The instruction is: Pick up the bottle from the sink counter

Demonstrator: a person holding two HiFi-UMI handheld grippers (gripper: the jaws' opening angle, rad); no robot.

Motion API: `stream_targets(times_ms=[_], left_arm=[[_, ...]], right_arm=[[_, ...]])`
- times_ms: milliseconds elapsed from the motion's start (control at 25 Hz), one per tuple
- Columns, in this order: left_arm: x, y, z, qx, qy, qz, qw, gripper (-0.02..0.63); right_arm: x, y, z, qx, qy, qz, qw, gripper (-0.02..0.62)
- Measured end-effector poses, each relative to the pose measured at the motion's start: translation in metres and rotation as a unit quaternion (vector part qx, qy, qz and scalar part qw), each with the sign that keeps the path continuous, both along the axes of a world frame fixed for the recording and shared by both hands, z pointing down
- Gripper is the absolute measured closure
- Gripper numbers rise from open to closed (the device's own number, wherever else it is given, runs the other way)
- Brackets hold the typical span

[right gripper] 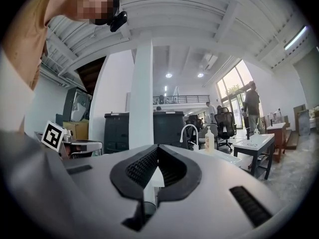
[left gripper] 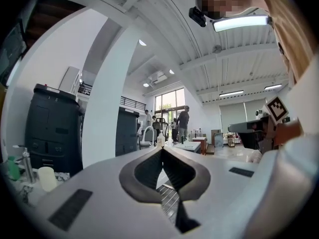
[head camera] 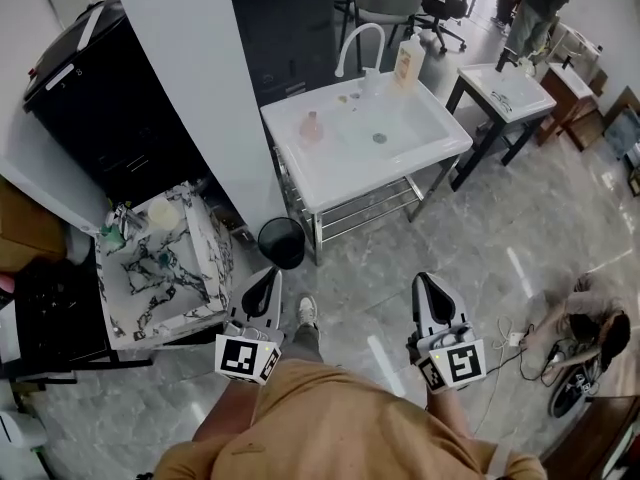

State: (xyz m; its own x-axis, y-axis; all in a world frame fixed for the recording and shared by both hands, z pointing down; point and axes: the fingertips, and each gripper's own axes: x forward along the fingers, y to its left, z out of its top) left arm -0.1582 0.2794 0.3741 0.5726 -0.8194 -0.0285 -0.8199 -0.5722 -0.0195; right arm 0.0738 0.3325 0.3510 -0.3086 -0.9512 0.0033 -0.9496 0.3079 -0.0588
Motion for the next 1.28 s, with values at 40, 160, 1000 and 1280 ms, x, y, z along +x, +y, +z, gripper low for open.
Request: stream_targets(times_ms=[40,160,1000,1280], left_arm=[[0.002,-0.011,0.004,0.0,0.002,0.005,1.0,0.604],[0.007,-0.048,0.004,0.0,0.007,0.011,0.9999,0.604],[-0.004,-0.265,0.01,-0.032,0.012,0.049,0.9982,0.604],[0.003,-0.294,0.013,-0.039,0.018,0.062,0.9971,0.604]], right_arm=[[0.0,-0.01,0.002,-0.002,0.001,0.001,1.0,0.592],[0.0,-0.044,0.002,-0.007,0.006,0.003,1.0,0.592],[-0.031,-0.26,-0.009,-0.029,0.016,0.014,0.999,0.592],[-0.027,-0.283,-0.006,-0.036,0.016,0.026,0.999,0.592]])
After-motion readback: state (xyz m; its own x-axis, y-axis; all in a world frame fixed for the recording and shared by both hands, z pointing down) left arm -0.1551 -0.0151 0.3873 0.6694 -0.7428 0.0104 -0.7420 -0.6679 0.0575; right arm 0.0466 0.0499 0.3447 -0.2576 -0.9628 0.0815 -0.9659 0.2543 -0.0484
